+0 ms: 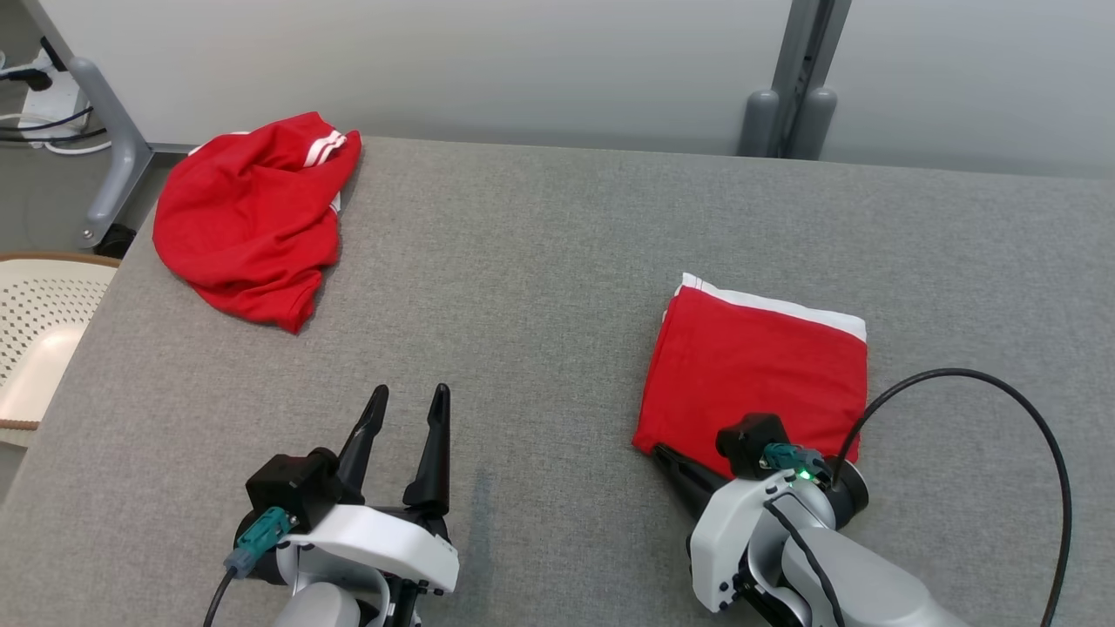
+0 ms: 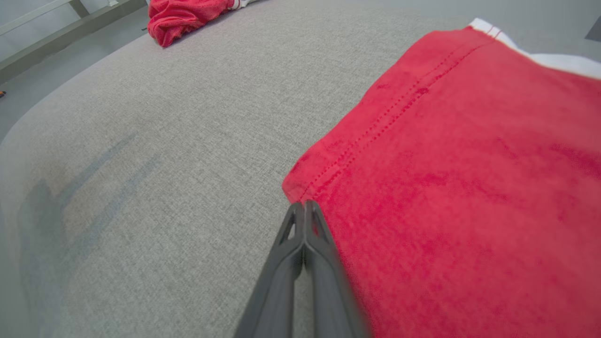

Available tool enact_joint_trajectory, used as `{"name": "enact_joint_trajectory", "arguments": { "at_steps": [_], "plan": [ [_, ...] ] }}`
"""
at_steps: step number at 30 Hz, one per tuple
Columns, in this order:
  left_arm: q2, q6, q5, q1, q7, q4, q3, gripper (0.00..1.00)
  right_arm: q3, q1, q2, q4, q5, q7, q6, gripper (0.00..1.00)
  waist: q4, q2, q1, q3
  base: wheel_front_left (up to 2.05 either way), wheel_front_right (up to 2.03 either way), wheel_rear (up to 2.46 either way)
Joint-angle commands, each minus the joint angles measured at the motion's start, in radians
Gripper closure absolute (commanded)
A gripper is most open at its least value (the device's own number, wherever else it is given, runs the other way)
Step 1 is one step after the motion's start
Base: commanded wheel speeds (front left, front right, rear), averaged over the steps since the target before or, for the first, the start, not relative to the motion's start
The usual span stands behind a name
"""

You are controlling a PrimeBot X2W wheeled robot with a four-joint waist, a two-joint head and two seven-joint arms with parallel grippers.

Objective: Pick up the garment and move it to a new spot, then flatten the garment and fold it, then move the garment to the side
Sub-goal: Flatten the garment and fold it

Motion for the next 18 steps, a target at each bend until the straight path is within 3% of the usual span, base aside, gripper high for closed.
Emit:
{"name": "enact_joint_trajectory", "arguments": {
  "at_steps": [1, 8, 12, 15, 17, 18],
  "plan": [
    [0.004, -0.001, 0.004, -0.011, -0.002, 0.0, 0.006, 0.0, 0.009, -0.015, -0.003, -0.008, 0.01, -0.014, 0.0, 1.0, -0.006, 0.0, 0.0, -0.002, 0.0, 0.0, 0.0],
    [0.004, -0.004, 0.01, 0.003, -0.002, 0.005, 0.011, 0.0, -0.028, -0.033, -0.017, -0.05, 0.036, -0.037, 0.0, 1.0, -0.026, 0.0, 0.0, -0.02, 0.0, 0.0, 0.0],
    [0.004, -0.009, 0.017, 0.015, -0.002, 0.006, 0.015, 0.0, -0.141, -0.015, -0.049, -0.124, 0.013, -0.038, 0.0, 0.96, -0.039, 0.0, 0.0, -0.036, 0.0, 0.0, 0.0],
    [0.004, -0.008, 0.024, 0.018, -0.002, 0.006, 0.017, 0.0, -0.262, 0.025, -0.076, -0.185, -0.036, -0.037, 0.0, 0.76, -0.05, 0.0, 0.0, -0.048, 0.0, 0.0, 0.0],
    [0.004, -0.009, 0.03, 0.02, -0.002, 0.006, 0.02, 0.0, -0.348, 0.059, -0.081, -0.227, -0.074, -0.037, 0.0, 0.54, -0.059, 0.0, 0.0, -0.057, 0.0, 0.0, 0.0],
    [0.004, -0.01, 0.034, 0.021, -0.002, 0.007, 0.02, 0.0, -0.39, 0.08, -0.081, -0.25, -0.095, -0.037, 0.0, 0.33, -0.064, 0.0, 0.0, -0.062, 0.0, 0.0, 0.0]
  ]
}}
